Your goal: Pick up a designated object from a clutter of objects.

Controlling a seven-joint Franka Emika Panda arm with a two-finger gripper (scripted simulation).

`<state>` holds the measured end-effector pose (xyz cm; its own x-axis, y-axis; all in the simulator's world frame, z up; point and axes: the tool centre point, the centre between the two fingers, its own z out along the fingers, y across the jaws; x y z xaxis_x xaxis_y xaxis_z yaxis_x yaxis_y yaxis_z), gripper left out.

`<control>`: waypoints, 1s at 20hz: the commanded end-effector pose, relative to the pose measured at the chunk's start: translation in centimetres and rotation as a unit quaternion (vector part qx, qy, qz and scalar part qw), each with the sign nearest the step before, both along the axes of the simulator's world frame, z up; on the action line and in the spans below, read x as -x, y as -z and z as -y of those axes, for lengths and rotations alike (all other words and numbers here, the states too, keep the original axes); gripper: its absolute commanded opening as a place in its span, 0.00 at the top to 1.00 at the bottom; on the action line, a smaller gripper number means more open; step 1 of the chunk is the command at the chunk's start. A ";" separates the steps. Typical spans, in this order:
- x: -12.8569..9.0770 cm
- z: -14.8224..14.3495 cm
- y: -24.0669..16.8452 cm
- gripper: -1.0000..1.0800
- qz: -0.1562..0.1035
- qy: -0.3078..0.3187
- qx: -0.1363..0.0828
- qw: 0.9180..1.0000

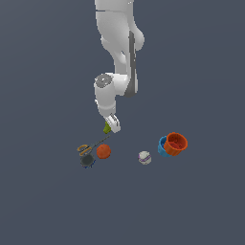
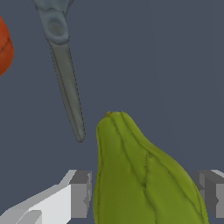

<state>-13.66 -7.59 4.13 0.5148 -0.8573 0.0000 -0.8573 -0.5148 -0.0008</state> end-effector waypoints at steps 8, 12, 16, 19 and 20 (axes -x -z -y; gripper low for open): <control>-0.4 0.2 -0.9 1.00 0.000 0.000 0.000 1.000; -0.9 0.4 -2.3 1.00 0.000 0.000 0.000 1.000; -1.7 0.8 -4.4 1.00 0.000 0.000 0.000 1.000; -2.5 1.2 -6.3 1.00 0.000 0.001 0.001 1.000; -2.8 1.4 -7.0 1.00 0.000 0.001 0.001 1.000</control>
